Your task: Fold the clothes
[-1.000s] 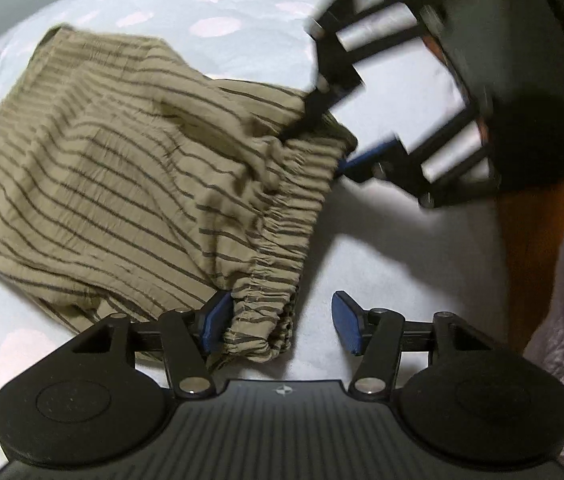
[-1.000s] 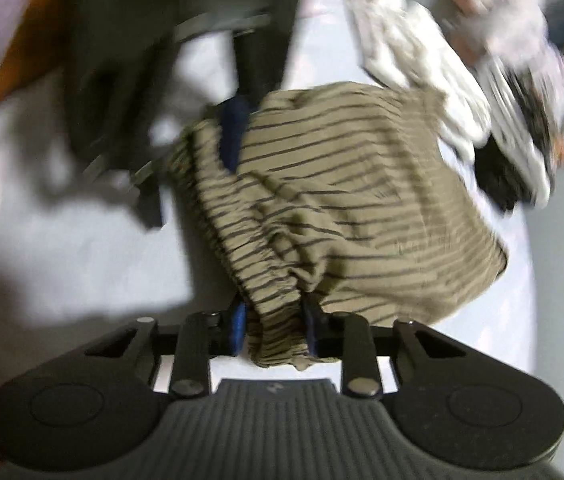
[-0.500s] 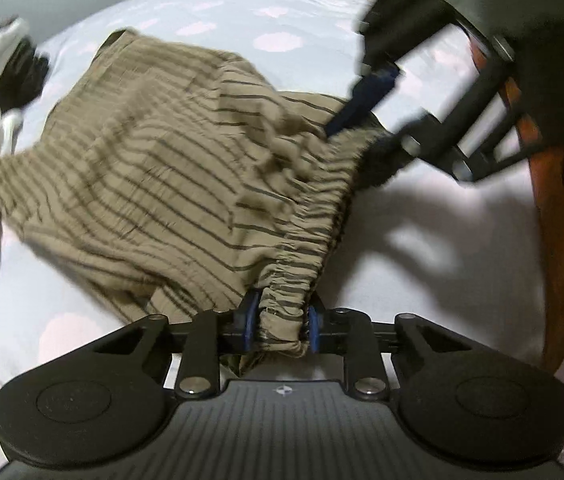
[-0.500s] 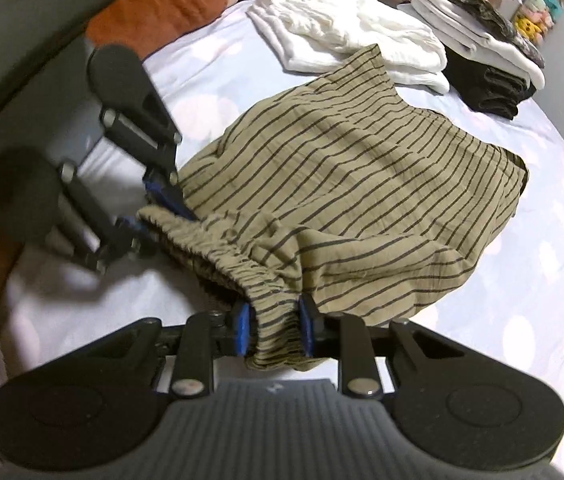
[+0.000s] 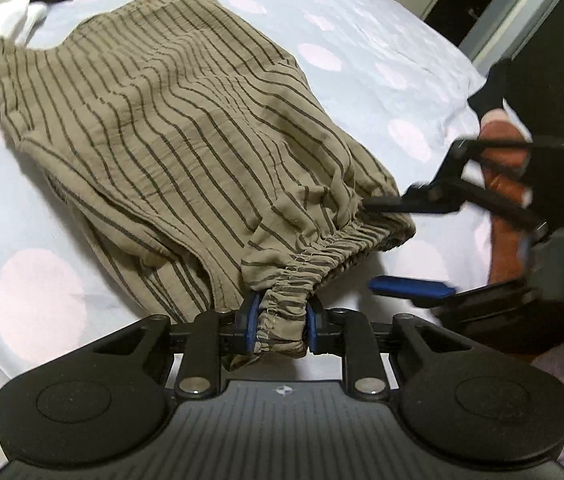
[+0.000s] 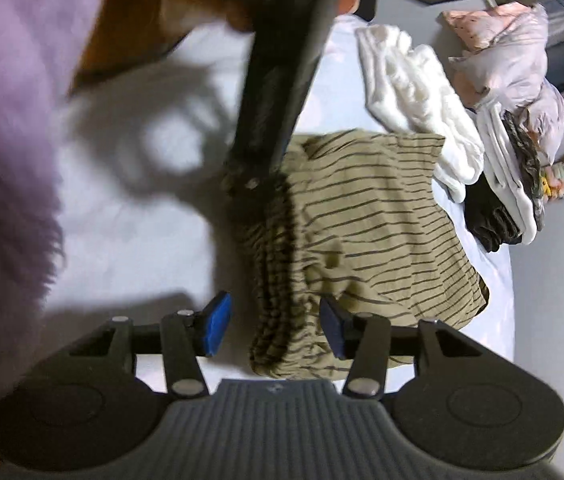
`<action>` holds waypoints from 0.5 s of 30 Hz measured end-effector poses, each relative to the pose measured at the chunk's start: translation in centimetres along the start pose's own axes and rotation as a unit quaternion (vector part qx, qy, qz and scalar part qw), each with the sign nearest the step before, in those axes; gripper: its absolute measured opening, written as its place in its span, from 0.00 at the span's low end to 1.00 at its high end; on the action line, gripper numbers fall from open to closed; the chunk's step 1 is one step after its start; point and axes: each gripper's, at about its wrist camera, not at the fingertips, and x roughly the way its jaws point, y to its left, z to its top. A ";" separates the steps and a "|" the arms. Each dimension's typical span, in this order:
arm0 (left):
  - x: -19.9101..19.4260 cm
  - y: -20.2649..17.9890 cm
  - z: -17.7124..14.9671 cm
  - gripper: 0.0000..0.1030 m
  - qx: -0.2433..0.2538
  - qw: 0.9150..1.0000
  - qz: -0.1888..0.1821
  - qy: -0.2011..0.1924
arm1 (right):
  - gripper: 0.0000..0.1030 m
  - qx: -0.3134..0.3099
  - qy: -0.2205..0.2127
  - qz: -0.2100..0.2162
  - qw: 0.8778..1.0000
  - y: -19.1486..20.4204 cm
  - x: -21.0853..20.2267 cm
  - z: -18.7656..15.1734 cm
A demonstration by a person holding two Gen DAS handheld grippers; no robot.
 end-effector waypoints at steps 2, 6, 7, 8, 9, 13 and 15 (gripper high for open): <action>-0.2 0.5 -0.2 0.25 -0.017 1.000 -0.008 -0.003 | 0.50 -0.020 0.006 -0.014 1.000 0.5 0.8 -0.1; -0.2 0.9 -0.3 0.25 -0.025 1.000 -0.015 -0.008 | 0.49 -0.058 0.012 -0.052 0.997 1.2 2.1 -0.3; -0.1 0.8 -0.4 0.25 -0.024 1.000 -0.015 -0.009 | 0.48 -0.065 0.015 -0.061 0.996 1.2 2.3 -0.5; -0.1 0.8 -0.4 0.25 -0.023 1.000 -0.016 -0.009 | 0.43 -0.071 0.017 -0.070 0.995 1.3 2.5 -0.6; 0.0 0.8 -0.4 0.25 -0.022 1.000 -0.016 -0.010 | 0.33 -0.068 0.020 -0.073 0.995 1.1 2.5 -0.6; -0.8 0.3 -0.1 0.25 -0.021 0.999 -0.028 -0.018 | 0.22 -0.051 0.020 -0.094 0.994 0.2 1.5 -0.5; -1.7 -0.4 0.1 0.25 -0.016 0.999 -0.027 -0.025 | 0.19 -0.035 0.018 -0.097 0.995 -0.7 0.6 -0.4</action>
